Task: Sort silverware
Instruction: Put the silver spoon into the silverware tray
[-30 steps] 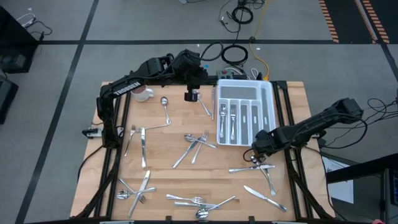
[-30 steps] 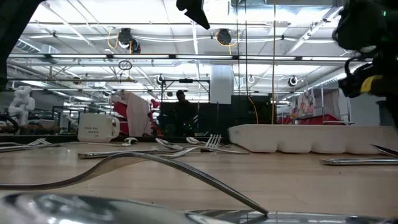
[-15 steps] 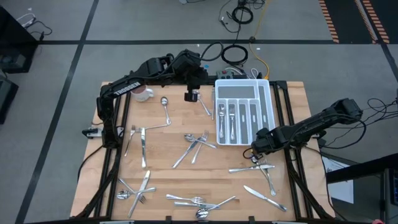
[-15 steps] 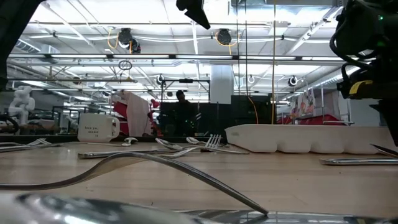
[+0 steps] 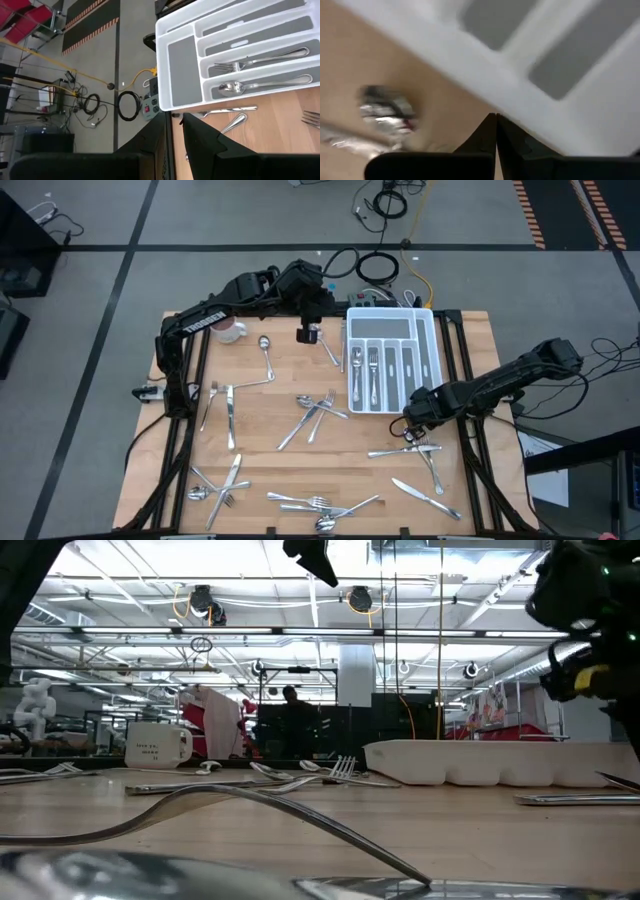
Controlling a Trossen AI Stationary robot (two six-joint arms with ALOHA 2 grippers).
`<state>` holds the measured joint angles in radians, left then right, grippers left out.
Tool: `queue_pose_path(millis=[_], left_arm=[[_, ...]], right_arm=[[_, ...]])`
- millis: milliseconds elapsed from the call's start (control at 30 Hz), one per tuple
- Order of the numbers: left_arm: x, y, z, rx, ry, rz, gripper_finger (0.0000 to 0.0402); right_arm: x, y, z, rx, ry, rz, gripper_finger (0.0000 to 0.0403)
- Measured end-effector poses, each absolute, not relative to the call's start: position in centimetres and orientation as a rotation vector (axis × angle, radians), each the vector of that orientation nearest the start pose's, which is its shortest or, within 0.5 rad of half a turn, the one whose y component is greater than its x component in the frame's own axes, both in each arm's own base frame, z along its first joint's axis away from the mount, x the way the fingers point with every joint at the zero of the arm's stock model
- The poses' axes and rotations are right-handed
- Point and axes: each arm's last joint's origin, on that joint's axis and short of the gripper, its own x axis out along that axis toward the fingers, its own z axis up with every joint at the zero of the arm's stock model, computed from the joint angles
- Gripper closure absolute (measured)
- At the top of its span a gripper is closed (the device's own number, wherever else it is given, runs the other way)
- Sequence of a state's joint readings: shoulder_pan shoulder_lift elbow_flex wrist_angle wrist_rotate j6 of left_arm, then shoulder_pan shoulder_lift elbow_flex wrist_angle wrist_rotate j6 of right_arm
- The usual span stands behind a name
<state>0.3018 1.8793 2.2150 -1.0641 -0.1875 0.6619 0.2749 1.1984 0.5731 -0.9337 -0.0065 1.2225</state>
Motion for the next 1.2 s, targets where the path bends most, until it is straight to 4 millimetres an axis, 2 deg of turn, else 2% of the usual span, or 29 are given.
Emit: queue_pose_path(millis=[200, 333, 400, 533, 733, 933, 1000, 1067, 1200], left_arm=[[36.3, 13.1, 42.8, 0.355, 0.821, 0.323, 0.0327], [36.1, 14.9, 42.2, 0.076, 0.782, 0.447, 0.0327], [36.2, 15.9, 41.5, 0.027, 0.801, 0.433, 0.0327], [37.6, 17.6, 38.3, 0.100, 0.925, 0.326, 0.0327], [40.5, 19.5, 31.2, 0.454, 1.209, 0.043, 0.0326], [42.1, 22.0, 25.8, 0.494, 1.284, -0.075, 0.0326], [42.0, 22.5, 24.6, 0.388, 1.315, -0.041, 0.0326], [41.4, 21.9, 24.5, 0.203, 1.312, -0.106, 0.0326], [39.6, 18.3, 27.6, -0.147, 1.260, -0.338, 0.0327]], right_arm=[[17.1, 4.9, 18.3, 0.732, 1.382, -0.580, 0.0366], [18.4, 5.7, 20.6, 0.689, 1.330, -0.445, 0.0336], [18.9, 6.1, 22.0, 0.652, 1.296, -0.382, 0.0324], [19.6, 6.2, 24.6, 0.549, 1.194, -0.373, 0.0310], [19.0, 5.6, 27.2, 0.440, 1.130, -0.461, 0.0307], [18.2, 5.6, 28.1, 0.492, 1.096, -0.461, 0.0307], [18.0, 5.8, 28.3, 0.521, 1.081, -0.463, 0.0307], [17.9, 6.0, 28.4, 0.539, 1.073, -0.461, 0.0307], [17.8, 6.6, 28.4, 0.497, 1.070, -0.441, 0.0307]])
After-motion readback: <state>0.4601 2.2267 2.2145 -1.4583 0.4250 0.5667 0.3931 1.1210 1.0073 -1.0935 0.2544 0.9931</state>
